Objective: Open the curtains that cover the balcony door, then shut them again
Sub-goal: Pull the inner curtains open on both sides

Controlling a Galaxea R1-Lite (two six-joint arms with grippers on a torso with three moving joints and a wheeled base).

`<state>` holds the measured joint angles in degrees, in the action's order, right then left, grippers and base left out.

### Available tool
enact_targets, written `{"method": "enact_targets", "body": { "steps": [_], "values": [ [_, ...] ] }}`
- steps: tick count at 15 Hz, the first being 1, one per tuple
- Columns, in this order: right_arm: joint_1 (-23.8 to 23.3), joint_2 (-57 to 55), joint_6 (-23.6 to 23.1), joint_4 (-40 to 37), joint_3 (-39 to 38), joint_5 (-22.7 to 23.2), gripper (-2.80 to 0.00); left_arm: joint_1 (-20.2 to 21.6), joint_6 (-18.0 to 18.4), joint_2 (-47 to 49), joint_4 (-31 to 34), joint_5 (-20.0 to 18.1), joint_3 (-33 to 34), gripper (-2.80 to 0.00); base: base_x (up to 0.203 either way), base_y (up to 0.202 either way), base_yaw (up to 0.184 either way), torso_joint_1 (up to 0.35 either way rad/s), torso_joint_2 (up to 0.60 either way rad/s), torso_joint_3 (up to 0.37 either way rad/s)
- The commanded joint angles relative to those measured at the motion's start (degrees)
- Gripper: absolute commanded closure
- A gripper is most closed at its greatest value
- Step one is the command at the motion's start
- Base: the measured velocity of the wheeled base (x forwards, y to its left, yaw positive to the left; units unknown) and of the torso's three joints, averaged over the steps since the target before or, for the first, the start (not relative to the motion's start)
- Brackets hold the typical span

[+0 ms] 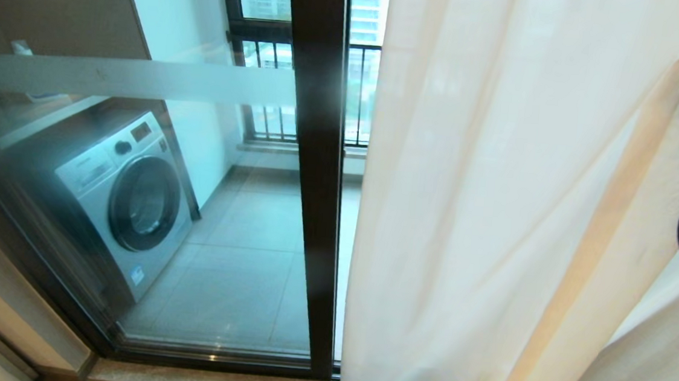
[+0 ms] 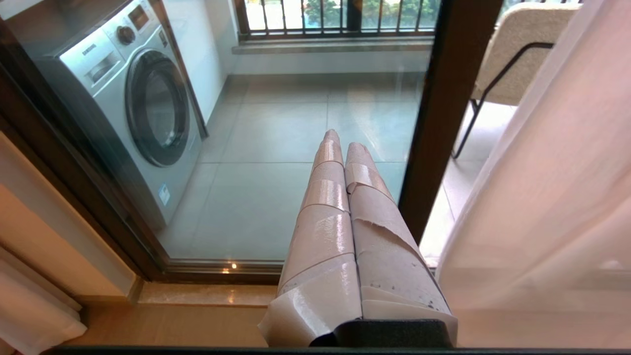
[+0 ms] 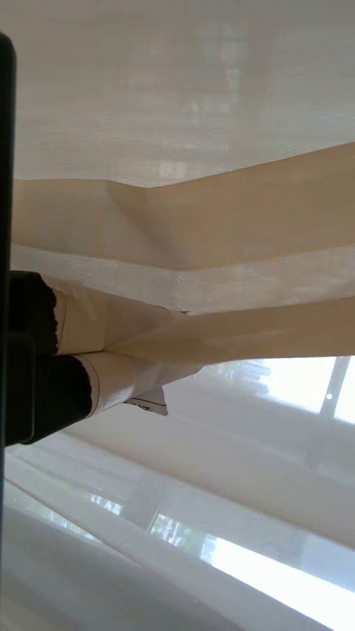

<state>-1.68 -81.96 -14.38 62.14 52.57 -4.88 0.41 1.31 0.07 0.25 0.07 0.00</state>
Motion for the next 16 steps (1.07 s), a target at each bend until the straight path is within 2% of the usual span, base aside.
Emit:
{"method": "enact_targets", "body": {
  "steps": [1, 16],
  "values": [
    [0.0, -1.1, -0.1, 0.6, 0.9, 0.0, 0.00, 0.0, 0.0, 0.0, 0.0, 0.0, 0.0, 0.00, 0.000, -0.172, 0.001, 0.002, 0.00, 0.000],
    [0.0, -2.0, 0.0, 0.9, 2.0, 0.0, 0.00, 0.0, 0.0, 0.0, 0.0, 0.0, 0.0, 0.00, 0.000, -0.184, 0.002, 0.002, 0.00, 0.002]
  ]
}}
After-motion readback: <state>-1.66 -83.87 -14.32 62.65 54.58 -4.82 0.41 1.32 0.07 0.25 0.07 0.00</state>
